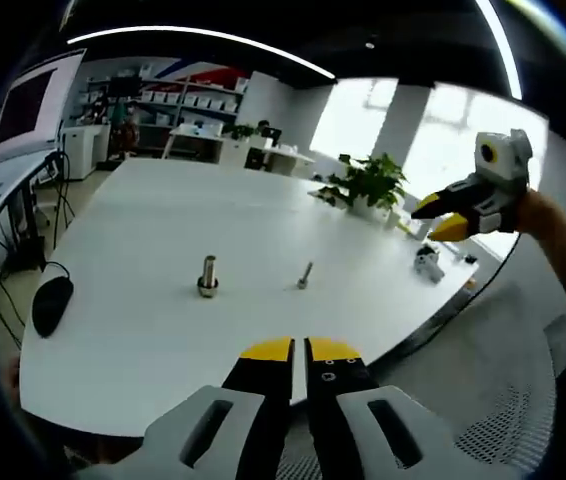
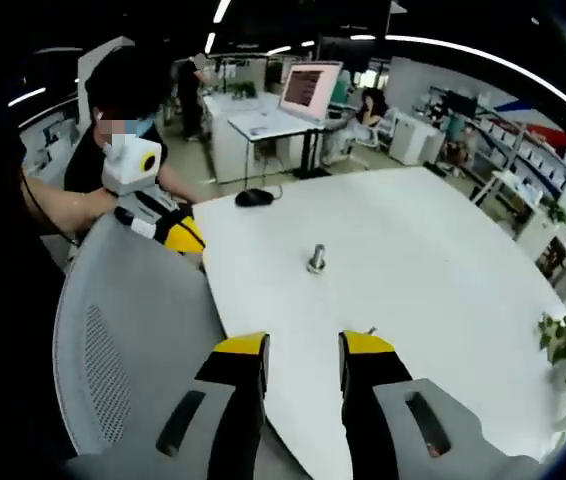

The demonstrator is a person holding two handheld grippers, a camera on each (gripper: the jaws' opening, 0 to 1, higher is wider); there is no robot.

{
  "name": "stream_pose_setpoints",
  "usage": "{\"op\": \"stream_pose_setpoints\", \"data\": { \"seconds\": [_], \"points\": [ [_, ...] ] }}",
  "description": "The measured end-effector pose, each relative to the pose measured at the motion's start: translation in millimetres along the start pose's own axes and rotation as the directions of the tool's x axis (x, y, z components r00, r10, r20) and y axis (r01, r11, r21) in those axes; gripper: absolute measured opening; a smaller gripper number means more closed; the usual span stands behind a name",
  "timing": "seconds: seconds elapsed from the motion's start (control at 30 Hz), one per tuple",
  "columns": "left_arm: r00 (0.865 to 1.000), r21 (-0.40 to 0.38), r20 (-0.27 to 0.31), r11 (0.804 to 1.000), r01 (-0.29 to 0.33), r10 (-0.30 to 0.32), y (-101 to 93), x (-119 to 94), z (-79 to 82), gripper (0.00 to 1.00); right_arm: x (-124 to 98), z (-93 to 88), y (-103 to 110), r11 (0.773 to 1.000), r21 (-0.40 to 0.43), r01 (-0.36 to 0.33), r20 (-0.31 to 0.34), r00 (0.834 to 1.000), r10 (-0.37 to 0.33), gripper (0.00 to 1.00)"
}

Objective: Place the washer onto the threaded stud by aligning its center hole with the stud, sliding it down to the base, and recovering from edge contact or off-axis alignment until the washer reaches the visible bottom stop.

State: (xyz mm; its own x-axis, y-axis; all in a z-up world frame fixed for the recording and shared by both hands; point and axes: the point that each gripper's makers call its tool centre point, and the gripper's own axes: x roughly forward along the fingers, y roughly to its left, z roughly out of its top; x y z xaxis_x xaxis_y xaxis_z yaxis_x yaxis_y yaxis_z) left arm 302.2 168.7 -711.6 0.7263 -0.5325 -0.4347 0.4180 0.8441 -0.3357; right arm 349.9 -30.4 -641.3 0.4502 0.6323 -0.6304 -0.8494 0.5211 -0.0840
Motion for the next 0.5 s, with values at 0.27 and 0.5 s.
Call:
{"op": "stream_pose_setpoints", "data": {
  "seconds": [0.27, 0.5],
  "points": [
    [1.0, -0.026, 0.015, 0.999, -0.021, 0.022, 2.4, -2.8, 0.8, 0.02, -38.4, -39.1, -18.8, 0.988, 0.126, 0.088, 0.073, 0.993, -0.098, 0.29],
    [1.0, -0.025, -0.004, 0.999, -0.025, 0.024, 2.0, -3.5, -2.5, 0.02, -52.4, -63.7, -21.5, 0.984, 0.139, 0.112, 0.117, 0.985, -0.128, 0.29]
  ]
}}
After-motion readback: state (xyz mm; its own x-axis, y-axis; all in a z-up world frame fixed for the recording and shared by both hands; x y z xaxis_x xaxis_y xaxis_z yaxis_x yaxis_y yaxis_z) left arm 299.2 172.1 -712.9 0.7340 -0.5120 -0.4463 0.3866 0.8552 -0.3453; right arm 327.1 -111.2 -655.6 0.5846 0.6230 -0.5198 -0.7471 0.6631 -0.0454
